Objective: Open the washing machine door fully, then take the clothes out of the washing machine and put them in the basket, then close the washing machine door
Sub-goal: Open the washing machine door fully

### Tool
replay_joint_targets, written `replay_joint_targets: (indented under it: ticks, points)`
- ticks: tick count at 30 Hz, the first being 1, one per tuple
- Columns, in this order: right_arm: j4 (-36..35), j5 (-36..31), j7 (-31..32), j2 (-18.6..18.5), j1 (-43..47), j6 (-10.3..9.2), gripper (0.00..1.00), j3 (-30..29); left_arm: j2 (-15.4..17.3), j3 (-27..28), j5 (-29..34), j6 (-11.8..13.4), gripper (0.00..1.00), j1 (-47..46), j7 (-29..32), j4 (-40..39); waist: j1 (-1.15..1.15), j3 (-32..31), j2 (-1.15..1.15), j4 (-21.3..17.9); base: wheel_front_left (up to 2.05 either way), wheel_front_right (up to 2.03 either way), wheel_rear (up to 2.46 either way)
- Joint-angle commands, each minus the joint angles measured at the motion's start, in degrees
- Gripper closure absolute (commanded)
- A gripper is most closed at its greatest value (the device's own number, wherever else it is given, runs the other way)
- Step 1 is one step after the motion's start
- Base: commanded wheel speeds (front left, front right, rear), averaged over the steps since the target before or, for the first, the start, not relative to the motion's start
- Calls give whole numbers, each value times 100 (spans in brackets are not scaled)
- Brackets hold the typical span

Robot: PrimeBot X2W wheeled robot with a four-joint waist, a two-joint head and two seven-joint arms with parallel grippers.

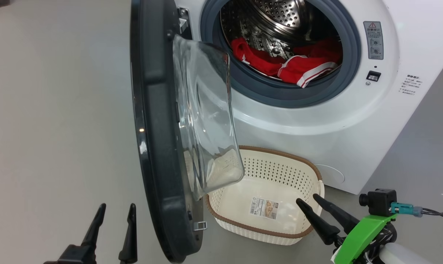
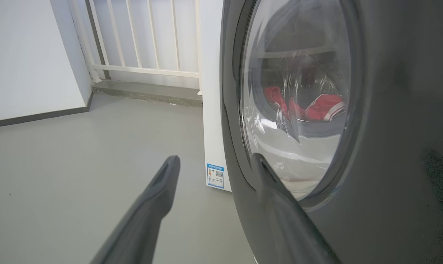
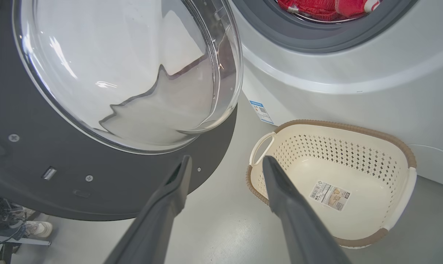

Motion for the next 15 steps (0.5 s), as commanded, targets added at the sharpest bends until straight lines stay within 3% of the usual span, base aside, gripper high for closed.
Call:
replay_joint_targets:
  ticks: [1,15]
  points:
    - [-38,-161,-92,-111,-99,10,0,4,90,205,44,-33,0,-112,-47,-127,0,1,0,-1,0,0,0]
    - [-503,-2551,-103,494,624,10,0,-2108,90,201,27,-12,0,-154,-47,-146,0,60,0,-10,0,0,0]
